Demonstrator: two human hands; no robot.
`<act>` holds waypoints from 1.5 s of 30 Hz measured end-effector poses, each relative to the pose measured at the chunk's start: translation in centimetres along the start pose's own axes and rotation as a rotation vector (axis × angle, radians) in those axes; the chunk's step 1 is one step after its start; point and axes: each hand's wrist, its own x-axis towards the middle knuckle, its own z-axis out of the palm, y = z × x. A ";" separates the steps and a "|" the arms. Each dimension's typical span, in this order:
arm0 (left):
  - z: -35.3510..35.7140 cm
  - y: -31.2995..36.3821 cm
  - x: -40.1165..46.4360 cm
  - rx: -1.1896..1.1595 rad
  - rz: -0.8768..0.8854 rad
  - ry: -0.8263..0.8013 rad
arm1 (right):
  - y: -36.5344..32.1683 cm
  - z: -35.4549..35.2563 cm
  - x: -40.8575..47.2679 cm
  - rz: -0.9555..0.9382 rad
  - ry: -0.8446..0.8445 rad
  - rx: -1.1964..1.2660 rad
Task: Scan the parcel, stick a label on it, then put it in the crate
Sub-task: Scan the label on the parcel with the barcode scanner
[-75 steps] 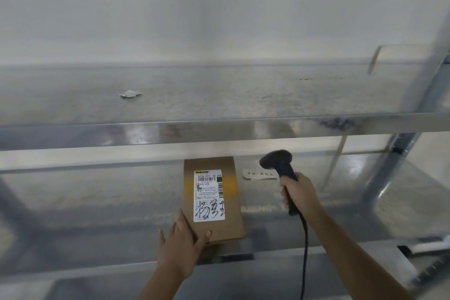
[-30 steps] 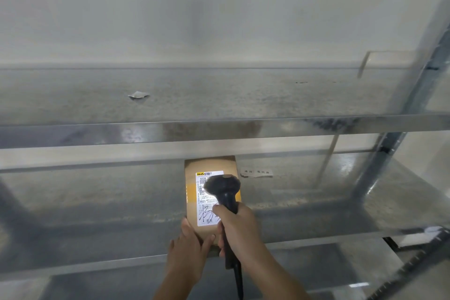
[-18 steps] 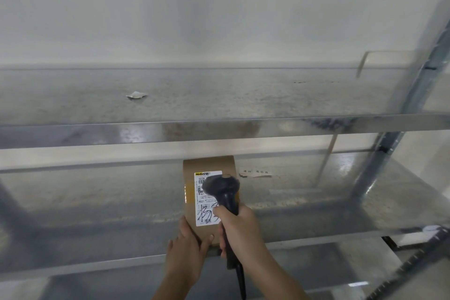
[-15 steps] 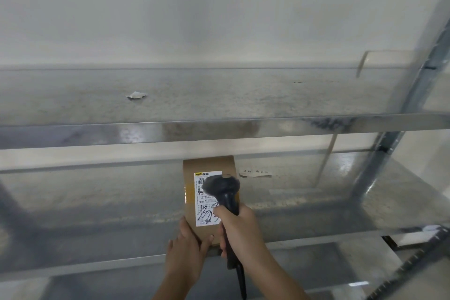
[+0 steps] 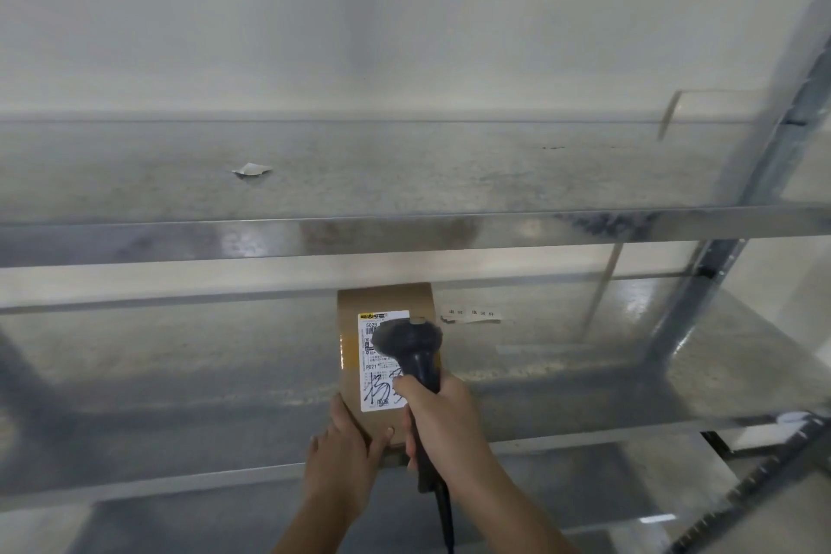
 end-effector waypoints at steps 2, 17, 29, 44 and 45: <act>-0.1 -0.2 0.0 0.012 0.015 -0.001 | 0.0 0.0 0.0 0.004 0.000 0.000; 0.3 -0.6 0.3 -0.040 0.038 0.011 | 0.0 0.2 0.1 0.022 0.006 -0.021; 1.0 -1.1 0.6 -0.028 0.072 0.022 | 0.1 -0.7 0.3 0.005 -0.011 0.013; 0.7 -1.4 3.1 0.010 0.014 -0.079 | 1.3 -9.2 5.9 0.029 0.124 -0.087; 0.6 -1.3 3.2 0.012 0.016 -0.078 | 1.8 -10.5 6.7 0.041 0.167 -0.119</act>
